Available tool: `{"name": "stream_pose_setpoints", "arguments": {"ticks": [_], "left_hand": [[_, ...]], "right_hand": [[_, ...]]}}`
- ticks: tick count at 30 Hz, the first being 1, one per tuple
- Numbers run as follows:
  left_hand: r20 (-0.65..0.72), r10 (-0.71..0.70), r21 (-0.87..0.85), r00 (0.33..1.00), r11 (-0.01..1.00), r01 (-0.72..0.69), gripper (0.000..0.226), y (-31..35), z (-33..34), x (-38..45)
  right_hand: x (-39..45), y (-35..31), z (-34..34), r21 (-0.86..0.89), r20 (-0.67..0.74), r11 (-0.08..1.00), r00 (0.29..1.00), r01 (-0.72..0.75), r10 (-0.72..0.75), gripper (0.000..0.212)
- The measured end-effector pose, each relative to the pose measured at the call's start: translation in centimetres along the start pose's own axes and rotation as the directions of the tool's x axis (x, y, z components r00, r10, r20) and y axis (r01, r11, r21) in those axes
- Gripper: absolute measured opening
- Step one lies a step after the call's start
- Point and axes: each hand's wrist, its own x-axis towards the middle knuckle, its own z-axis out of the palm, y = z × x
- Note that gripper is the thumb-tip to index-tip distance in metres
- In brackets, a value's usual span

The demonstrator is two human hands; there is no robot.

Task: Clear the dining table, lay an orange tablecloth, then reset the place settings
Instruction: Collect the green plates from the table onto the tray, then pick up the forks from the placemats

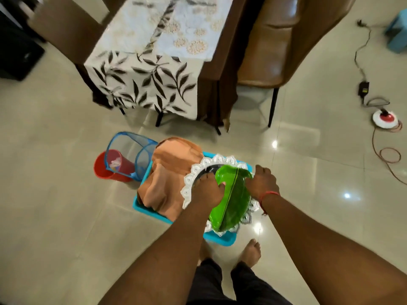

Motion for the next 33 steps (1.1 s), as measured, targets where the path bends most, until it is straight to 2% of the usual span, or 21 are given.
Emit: {"name": "stream_pose_setpoints", "arguments": {"ticks": [4, 8, 14, 18, 24, 28, 33], "left_hand": [[-0.074, 0.077, 0.135, 0.994, 0.989, -0.067, 0.063, 1.7, -2.9, -1.2], [-0.174, 0.219, 0.207, 0.96, 0.961, -0.182, 0.071, 4.5, -7.4, -1.2], [-0.303, 0.4, 0.324, 0.865, 0.897, -0.301, 0.077, 8.0, -12.5, -1.6], [-0.329, 0.484, 0.398, 0.811, 0.849, -0.346, 0.078, 9.2, -12.7, -2.3], [-0.327, 0.5, 0.435, 0.802, 0.833, -0.342, 0.083, 11.8, -12.7, -1.1], [-0.339, 0.519, 0.451, 0.785, 0.822, -0.349, 0.085, 16.8, -12.9, 0.5], [-0.294, 0.487, 0.453, 0.823, 0.829, -0.328, 0.084, 25.9, -9.7, 2.8]], "right_hand": [[-1.6, -1.3, -3.1, -0.112, -0.012, 0.986, 0.992, 0.123, -0.125, 0.062], [-2.9, -3.0, -7.5, -0.208, -0.108, 0.962, 0.973, 0.18, -0.205, 0.067], [-5.5, -4.3, -12.0, -0.206, -0.294, 0.961, 0.925, 0.185, -0.241, 0.073], [-6.7, -3.0, -13.2, -0.194, -0.327, 0.964, 0.914, 0.183, -0.239, 0.076], [-5.3, -1.4, -16.8, -0.182, -0.341, 0.963, 0.906, 0.2, -0.252, 0.078], [-2.1, 0.6, -21.9, -0.222, -0.383, 0.947, 0.872, 0.232, -0.303, 0.077], [2.7, 7.3, -27.7, -0.223, -0.364, 0.95, 0.885, 0.218, -0.289, 0.077]]}}
